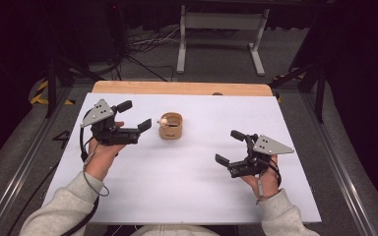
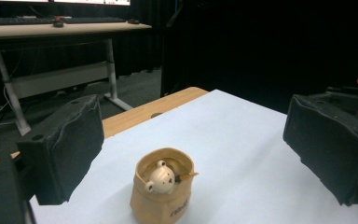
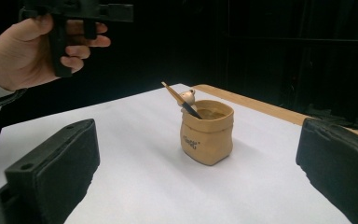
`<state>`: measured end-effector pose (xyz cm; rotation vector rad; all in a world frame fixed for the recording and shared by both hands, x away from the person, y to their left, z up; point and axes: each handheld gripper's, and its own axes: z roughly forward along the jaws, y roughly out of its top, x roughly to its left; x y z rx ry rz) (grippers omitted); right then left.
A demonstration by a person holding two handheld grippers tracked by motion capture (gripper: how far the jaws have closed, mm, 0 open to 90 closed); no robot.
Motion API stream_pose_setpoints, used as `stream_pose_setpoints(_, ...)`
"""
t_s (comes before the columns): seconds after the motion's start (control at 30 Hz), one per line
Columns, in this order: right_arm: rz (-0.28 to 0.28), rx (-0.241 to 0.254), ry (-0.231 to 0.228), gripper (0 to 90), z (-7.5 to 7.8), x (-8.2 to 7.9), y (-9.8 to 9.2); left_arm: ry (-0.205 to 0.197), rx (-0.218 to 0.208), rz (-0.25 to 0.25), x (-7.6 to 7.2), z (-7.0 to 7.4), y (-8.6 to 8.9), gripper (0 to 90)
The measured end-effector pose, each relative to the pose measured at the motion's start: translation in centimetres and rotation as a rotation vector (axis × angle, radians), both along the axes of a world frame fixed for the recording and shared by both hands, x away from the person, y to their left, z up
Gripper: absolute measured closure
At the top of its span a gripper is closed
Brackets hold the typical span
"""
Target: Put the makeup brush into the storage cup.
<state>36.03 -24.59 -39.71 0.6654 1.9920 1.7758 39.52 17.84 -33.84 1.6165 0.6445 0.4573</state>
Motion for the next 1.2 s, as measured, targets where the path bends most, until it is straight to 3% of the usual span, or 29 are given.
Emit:
stream_pose_setpoints(0.3,-0.02,-0.015,0.007,0.0,-0.2,0.1,-0.9,0.0,-0.019,0.007,-1.8,-1.2,1.4,3.2)
stream_pose_setpoints(0.5,-0.038,-0.03,0.008,0.0,-0.5,0.2,-1.6,0.007,-0.008,0.012,-2.6,-2.2,2.5,2.7)
stream_pose_setpoints(1.2,-0.083,-0.09,0.017,0.0,-1.3,-0.3,-3.1,0.06,-0.001,0.03,-3.6,-6.7,4.9,1.7)
